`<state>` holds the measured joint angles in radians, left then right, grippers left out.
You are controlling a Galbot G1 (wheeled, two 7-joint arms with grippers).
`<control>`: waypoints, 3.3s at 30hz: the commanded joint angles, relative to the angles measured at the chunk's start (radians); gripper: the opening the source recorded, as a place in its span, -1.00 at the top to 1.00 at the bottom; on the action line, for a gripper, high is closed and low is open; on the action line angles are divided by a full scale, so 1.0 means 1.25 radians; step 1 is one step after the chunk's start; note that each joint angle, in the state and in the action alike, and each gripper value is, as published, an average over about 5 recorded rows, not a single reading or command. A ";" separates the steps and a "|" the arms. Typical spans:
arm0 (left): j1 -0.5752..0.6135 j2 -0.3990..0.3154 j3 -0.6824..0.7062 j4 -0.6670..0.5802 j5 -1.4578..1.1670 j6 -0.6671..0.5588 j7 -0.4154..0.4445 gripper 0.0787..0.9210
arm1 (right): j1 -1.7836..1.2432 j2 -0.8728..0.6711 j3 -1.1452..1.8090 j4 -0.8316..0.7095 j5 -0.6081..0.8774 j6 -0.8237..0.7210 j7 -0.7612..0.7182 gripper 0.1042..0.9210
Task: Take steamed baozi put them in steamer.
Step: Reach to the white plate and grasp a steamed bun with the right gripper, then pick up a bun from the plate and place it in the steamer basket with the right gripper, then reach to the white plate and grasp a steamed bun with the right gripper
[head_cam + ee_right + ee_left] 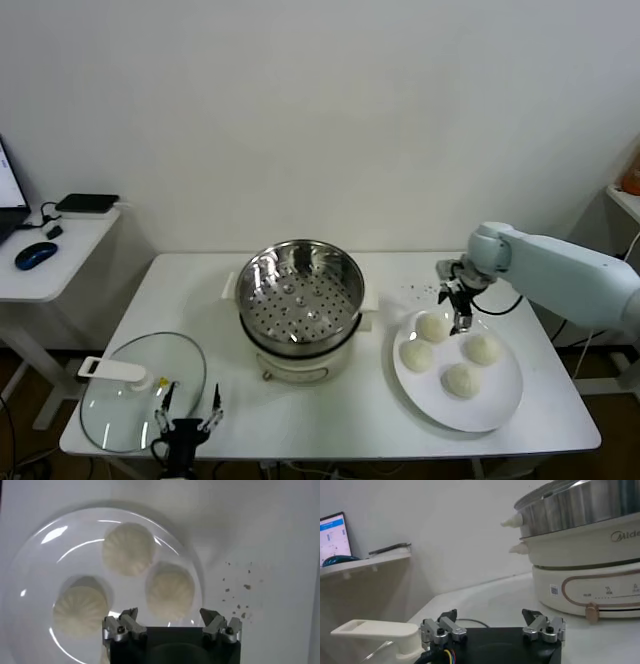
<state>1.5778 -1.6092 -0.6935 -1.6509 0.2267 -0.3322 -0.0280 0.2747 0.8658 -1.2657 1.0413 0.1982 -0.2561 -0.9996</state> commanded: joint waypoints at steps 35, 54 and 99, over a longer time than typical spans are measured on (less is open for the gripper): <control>0.008 -0.028 -0.006 -0.014 0.016 0.002 -0.002 -0.77 | 0.463 0.110 -0.220 0.068 0.178 0.211 -0.029 -0.30; 0.005 -0.031 -0.003 -0.005 0.017 -0.008 -0.008 -0.77 | 0.380 0.353 -0.152 0.037 -0.079 0.669 0.064 -0.32; 0.008 -0.022 -0.009 -0.014 0.017 -0.010 -0.009 -0.77 | 0.359 0.421 -0.214 -0.212 0.077 0.739 0.004 -0.76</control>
<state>1.5809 -1.6092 -0.7029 -1.6618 0.2473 -0.3446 -0.0393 0.5680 1.4767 -1.3738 0.7032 -0.0193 0.7822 -0.9179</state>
